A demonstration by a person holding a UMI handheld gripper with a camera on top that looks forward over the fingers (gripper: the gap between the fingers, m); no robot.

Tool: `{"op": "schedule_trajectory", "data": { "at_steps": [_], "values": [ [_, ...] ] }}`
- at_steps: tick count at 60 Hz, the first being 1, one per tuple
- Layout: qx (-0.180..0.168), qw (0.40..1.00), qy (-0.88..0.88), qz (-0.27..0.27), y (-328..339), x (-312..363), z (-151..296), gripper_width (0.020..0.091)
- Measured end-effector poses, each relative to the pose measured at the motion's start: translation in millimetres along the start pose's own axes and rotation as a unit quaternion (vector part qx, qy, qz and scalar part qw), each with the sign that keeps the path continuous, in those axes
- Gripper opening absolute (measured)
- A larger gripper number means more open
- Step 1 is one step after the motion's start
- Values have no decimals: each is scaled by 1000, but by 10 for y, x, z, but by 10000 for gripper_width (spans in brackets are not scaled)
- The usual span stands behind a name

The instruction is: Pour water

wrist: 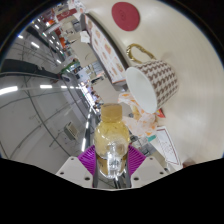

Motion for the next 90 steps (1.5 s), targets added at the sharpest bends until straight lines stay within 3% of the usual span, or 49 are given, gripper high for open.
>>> {"op": "schedule_trajectory", "data": {
  "at_steps": [16,29,36,45,53,61,72,81,90],
  "values": [
    [9,1000,-8,-23,-58,-129,122,366],
    [36,975,213,-42,119,454,-69,367],
    [17,908,416,-53,188,938,51,368],
    [-31,777,624,-81,317,1403,386,372],
    [-66,641,753,-132,483,1439,914,369],
    [-67,540,819,-182,624,1161,1448,367],
    [-45,492,841,-220,713,753,1927,370],
    [-37,497,832,-243,779,491,2182,381],
    [-48,507,829,-231,776,508,2195,383]
  ]
}}
Point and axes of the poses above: the point between the fingertips, and its own axes, seen from behind it with the camera up: x to the left, z up, y backward, against the way the camera looks, the point moved 9 cm from there along y, backward, against the way the camera looks, and after that the axes turned 1 degree about -y, right-handed, at the moved point
